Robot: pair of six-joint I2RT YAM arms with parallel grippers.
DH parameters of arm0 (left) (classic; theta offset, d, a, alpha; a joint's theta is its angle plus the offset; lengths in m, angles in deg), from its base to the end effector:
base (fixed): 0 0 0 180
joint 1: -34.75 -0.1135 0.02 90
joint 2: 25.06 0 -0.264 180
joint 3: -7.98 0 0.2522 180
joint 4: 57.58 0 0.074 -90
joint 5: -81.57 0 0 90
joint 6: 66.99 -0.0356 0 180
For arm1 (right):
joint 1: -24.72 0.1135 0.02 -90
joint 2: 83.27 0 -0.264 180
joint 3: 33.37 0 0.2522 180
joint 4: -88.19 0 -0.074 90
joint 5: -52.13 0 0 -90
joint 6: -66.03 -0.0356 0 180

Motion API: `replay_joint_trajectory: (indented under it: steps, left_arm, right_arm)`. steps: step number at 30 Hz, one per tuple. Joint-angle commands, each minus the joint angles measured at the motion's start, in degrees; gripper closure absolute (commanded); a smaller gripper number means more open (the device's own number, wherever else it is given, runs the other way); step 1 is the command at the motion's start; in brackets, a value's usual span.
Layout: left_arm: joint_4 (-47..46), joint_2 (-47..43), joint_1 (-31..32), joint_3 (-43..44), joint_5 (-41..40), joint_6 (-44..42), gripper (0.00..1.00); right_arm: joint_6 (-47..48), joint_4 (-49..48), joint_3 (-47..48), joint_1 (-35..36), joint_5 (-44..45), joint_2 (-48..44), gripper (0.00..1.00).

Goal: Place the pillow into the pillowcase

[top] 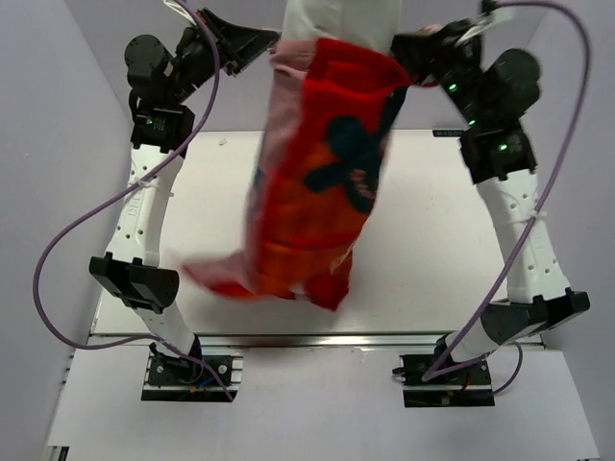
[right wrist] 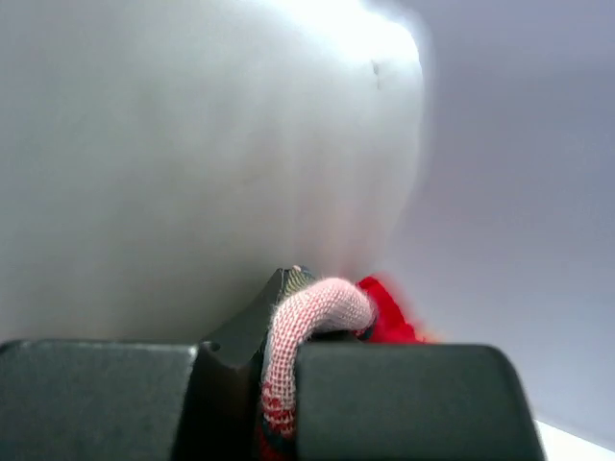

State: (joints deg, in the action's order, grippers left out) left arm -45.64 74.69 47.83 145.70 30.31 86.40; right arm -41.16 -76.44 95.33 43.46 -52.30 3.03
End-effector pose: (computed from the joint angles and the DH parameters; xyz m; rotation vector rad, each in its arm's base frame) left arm 0.3407 -0.1020 0.5735 0.1012 1.3713 -1.5183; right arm 0.2678 0.1002 0.5963 -0.2461 1.1145 0.6975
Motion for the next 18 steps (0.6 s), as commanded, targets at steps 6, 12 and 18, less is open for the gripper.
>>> replay_joint_trajectory:
  steps: [6,12,18]
  left_arm:
    - [-6.89,-4.99,1.92,0.05,1.16,1.39,1.0]
    - [-2.42,-8.43,3.98,3.02,-1.81,-1.85,1.0]
    - [-4.92,-4.74,-1.92,-1.52,-4.37,-1.17,1.0]
  right_arm:
    - [13.93,-13.39,-13.18,20.67,16.08,-11.88,1.0]
    - [-1.42,-11.27,-1.2,-5.3,3.32,-0.87,1.0]
    - [6.74,-15.57,-19.8,21.66,-9.38,-15.89,1.0]
